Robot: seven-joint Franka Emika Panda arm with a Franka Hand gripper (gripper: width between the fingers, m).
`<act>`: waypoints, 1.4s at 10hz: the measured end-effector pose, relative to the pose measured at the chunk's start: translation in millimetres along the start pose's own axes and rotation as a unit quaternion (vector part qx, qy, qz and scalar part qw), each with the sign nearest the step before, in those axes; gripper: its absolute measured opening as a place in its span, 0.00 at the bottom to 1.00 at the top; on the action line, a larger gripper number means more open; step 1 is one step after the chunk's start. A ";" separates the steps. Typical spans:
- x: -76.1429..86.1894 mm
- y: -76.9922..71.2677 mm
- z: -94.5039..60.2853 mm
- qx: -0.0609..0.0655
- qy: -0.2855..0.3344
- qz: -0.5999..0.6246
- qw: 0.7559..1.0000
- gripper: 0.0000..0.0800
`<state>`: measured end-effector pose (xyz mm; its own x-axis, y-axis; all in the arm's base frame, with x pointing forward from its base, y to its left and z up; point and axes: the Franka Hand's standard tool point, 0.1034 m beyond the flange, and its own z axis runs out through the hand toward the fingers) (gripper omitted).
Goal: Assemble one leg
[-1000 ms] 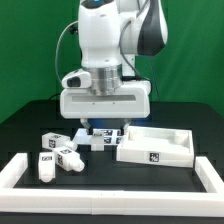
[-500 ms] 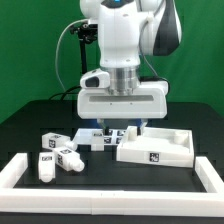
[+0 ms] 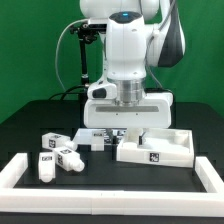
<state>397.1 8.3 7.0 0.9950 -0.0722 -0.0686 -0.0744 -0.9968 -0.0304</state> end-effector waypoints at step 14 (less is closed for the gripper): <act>35.0 20.3 -30.6 0.022 -0.065 -0.034 0.997 0.06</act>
Offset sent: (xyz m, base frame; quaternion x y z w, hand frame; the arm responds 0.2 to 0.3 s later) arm 0.0000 0.0000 0.0000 0.0000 0.0000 0.0000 1.0000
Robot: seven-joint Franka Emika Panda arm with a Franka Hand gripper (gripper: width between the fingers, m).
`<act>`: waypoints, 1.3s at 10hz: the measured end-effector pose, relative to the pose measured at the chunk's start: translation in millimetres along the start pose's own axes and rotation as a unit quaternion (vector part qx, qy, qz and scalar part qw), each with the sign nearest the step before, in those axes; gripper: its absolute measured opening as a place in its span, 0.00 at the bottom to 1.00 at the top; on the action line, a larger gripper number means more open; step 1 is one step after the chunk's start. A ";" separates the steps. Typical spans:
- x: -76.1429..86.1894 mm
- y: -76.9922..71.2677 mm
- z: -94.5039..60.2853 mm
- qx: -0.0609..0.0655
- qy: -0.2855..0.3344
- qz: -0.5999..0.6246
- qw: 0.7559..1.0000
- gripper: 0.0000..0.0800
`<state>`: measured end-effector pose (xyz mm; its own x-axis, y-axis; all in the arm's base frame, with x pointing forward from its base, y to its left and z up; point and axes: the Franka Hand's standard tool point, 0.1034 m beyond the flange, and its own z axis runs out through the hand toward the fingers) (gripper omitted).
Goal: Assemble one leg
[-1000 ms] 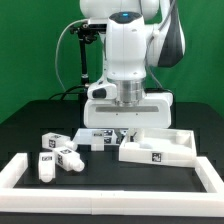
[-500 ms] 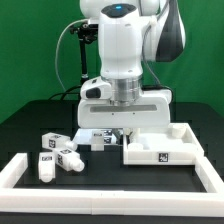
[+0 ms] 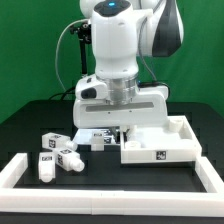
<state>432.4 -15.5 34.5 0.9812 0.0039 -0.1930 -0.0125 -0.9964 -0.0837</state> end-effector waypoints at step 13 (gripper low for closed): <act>5.9 0.6 22.0 -0.005 -0.016 0.012 1.000 0.06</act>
Offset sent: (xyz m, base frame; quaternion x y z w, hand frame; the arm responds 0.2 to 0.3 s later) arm 0.0127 -0.0027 -0.0235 -0.0050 0.0115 0.0112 0.9999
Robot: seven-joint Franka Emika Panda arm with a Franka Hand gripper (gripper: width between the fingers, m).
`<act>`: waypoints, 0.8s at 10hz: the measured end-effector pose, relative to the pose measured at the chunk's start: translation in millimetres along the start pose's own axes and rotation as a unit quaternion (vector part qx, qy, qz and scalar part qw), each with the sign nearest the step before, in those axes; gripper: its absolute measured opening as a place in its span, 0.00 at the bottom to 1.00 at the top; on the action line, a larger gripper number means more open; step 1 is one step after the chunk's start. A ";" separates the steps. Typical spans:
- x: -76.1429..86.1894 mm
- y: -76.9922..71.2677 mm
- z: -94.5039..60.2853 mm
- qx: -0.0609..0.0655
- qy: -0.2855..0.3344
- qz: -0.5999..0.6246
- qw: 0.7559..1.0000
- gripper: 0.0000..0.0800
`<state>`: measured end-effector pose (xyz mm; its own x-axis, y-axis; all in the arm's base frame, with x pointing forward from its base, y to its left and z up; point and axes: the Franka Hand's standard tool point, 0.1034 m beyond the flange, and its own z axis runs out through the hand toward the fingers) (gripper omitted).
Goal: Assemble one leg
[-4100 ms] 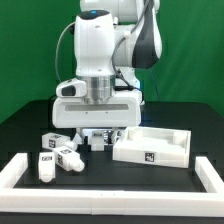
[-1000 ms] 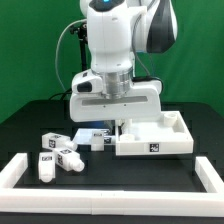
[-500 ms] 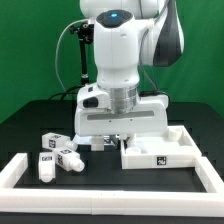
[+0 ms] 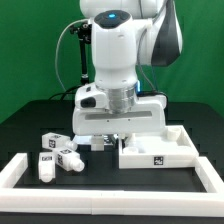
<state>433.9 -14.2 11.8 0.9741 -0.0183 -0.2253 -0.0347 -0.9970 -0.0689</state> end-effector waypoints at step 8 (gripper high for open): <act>50.8 9.2 -20.0 0.007 0.006 -0.038 0.999 0.06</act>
Offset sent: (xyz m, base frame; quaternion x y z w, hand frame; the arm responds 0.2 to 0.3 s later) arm 0.0361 -0.0116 0.0076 -0.0128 -0.0300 0.0143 0.9994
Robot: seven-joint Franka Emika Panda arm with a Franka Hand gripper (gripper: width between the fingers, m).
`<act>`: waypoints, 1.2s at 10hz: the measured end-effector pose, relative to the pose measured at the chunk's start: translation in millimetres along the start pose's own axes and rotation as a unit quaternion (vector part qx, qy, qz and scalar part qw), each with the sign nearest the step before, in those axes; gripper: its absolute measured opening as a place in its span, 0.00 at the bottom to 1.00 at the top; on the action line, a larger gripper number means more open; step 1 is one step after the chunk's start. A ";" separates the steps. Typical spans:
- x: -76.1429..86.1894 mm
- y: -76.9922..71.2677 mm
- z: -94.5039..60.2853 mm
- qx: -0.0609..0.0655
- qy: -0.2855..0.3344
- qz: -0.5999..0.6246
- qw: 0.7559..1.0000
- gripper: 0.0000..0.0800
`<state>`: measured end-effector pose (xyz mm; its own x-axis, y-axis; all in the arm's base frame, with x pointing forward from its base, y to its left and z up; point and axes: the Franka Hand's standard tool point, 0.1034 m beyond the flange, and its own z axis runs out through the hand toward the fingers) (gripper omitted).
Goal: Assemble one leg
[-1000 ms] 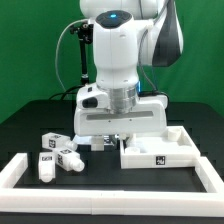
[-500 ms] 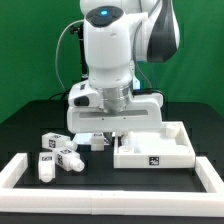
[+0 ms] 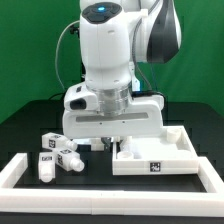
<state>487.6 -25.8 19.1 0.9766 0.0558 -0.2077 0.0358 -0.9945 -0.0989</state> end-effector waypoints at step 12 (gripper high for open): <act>63.3 4.0 -1.6 0.002 0.008 -0.004 1.000 0.06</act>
Offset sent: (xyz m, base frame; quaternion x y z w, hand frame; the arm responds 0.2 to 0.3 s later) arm 0.0000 0.0000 0.0000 0.0000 0.0000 0.0000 1.0000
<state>549.9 -26.4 7.2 0.9796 0.0627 -0.1909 0.0431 -0.9935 -0.1052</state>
